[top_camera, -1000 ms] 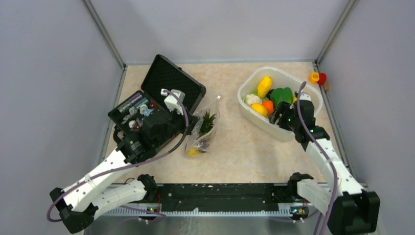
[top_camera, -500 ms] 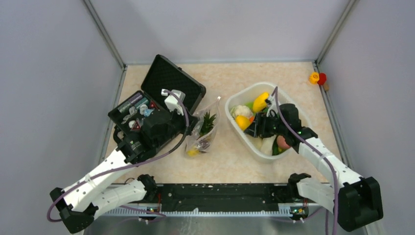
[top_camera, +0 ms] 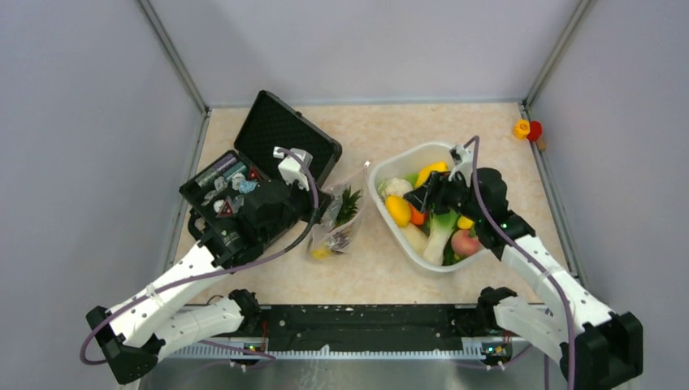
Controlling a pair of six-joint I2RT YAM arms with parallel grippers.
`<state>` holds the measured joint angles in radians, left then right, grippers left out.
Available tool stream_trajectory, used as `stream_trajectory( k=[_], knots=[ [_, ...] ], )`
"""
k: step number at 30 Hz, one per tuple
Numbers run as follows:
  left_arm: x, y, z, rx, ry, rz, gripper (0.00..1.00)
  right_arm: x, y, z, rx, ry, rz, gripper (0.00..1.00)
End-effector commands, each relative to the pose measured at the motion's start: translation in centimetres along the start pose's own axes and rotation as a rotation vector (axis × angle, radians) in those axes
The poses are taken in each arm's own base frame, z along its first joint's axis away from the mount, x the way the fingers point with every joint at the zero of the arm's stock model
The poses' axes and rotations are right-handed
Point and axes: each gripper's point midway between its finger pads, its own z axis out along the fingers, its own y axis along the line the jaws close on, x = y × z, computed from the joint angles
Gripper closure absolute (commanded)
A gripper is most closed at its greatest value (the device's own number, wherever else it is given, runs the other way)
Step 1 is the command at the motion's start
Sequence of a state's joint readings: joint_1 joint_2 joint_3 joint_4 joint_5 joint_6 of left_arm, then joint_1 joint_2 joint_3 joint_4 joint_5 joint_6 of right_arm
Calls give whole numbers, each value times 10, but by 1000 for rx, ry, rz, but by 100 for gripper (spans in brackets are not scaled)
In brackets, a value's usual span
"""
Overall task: Place the food in the zip-top bag and seal the zipper
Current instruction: Pick up the fake fruit from the bin.
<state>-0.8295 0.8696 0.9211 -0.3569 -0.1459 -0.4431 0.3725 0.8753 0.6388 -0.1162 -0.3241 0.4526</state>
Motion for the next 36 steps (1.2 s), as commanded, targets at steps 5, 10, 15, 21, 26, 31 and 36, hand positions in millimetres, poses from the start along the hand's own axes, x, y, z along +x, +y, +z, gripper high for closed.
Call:
stream_trajectory(
  k=[5,10,15,21,26,31,36],
  knots=[
    [-9,-7,3,21,-20,-7,100,6,4,32,-91,114,-106,31],
    [-10,-9,3,28,-25,-12,100,21,-3,37,-111,180,-174,25],
    [-10,-9,2,30,-26,-11,100,36,-7,44,-122,246,-203,24],
    [-10,-8,2,26,-26,-12,100,36,-17,57,-86,253,-233,23],
    [-8,-7,3,25,-22,-10,100,43,3,59,-213,301,-212,29],
    [-6,-6,2,20,-9,8,100,41,-3,62,-166,289,-173,52],
    [-9,-2,-7,9,-31,8,100,19,-12,55,-41,193,-137,76]
  ],
)
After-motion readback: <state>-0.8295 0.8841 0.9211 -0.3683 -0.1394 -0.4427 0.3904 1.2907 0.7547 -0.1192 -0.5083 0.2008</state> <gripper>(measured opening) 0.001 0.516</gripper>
